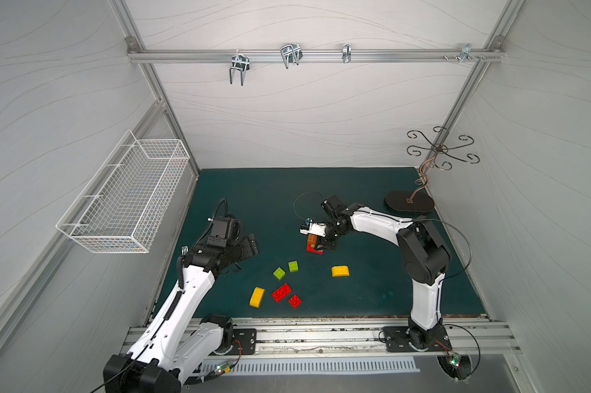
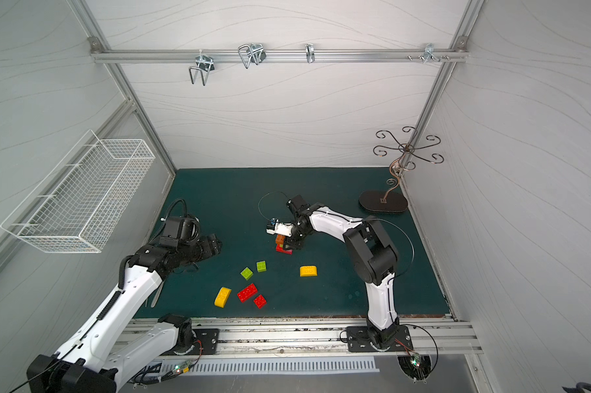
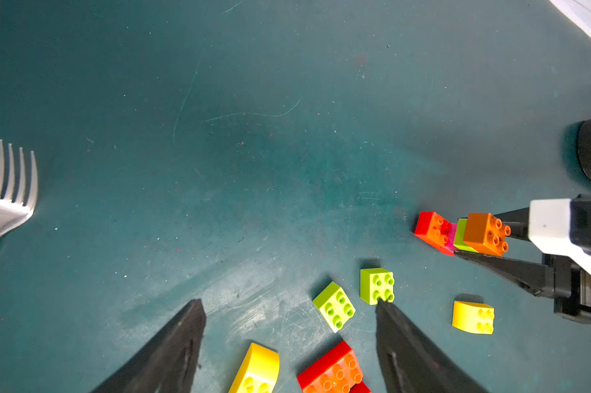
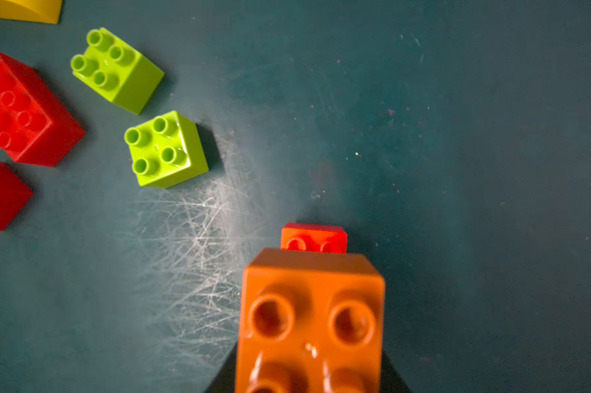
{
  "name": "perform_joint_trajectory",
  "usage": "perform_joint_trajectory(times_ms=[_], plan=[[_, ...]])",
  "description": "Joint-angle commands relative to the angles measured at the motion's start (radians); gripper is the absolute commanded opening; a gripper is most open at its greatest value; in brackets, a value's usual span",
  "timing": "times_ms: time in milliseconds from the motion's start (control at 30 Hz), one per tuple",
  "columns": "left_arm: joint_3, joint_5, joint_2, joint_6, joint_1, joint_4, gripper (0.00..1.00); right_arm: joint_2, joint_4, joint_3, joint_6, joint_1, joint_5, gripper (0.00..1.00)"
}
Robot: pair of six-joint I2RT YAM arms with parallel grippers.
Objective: Assemble the letter s with lego
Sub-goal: Adjust the lego brick at the center of the board.
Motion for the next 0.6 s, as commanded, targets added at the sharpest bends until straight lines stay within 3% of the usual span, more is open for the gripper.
perform_joint_trajectory(times_ms=[0,267,567], plan=[[0.004,-0.014,-0.016,0.001,0.004,0.022,0.82,0.01,0.001,0.056,-0.107,0.01,-0.044,0.28],[0.004,-0.015,-0.013,0.001,0.007,0.023,0.82,0.053,-0.006,0.071,-0.213,0.027,-0.041,0.31],[0.005,-0.016,-0.011,0.001,0.009,0.021,0.82,0.086,-0.043,0.101,-0.242,0.046,-0.028,0.4]])
